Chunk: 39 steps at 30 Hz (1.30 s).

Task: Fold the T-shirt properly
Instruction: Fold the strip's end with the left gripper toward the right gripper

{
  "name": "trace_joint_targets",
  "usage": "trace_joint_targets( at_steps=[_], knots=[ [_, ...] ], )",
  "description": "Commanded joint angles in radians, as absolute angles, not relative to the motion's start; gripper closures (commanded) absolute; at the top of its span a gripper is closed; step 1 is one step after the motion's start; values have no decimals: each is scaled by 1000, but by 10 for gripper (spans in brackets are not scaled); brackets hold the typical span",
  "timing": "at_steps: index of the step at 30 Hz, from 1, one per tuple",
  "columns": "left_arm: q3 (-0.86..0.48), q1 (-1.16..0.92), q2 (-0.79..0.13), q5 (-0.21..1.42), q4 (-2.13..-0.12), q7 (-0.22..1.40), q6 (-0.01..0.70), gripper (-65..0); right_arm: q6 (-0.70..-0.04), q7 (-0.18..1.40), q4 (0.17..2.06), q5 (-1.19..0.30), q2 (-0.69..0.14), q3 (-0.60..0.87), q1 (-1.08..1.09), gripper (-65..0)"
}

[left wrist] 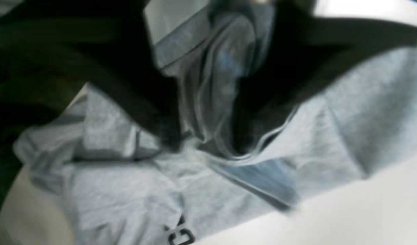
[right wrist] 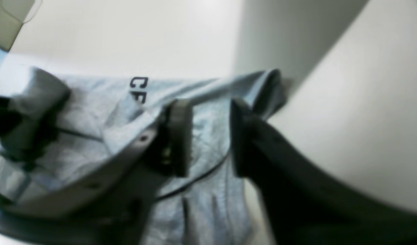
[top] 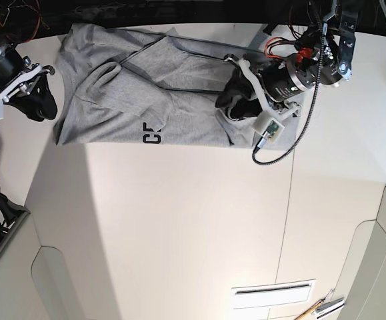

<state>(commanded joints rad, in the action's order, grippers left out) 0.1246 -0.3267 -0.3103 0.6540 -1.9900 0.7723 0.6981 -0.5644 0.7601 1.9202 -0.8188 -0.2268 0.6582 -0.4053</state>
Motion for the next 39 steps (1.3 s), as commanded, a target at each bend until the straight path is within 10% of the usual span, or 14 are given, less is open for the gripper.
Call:
trace_joint_targets(
  at_steps=[6, 16, 39],
  knots=[
    [252, -321, -310, 654, -1981, 744, 698, -335, -553, 768, 1884, -792, -228, 691, -413, -418],
    [269, -316, -249, 653, -1981, 754, 698, -335, -592, 822, 1577, -929, -236, 685, -410, -416],
    [269, -316, -249, 653, -1982, 768, 698, -335, -592, 781, 1557, -942, -229, 410, -405, -416]
  ],
)
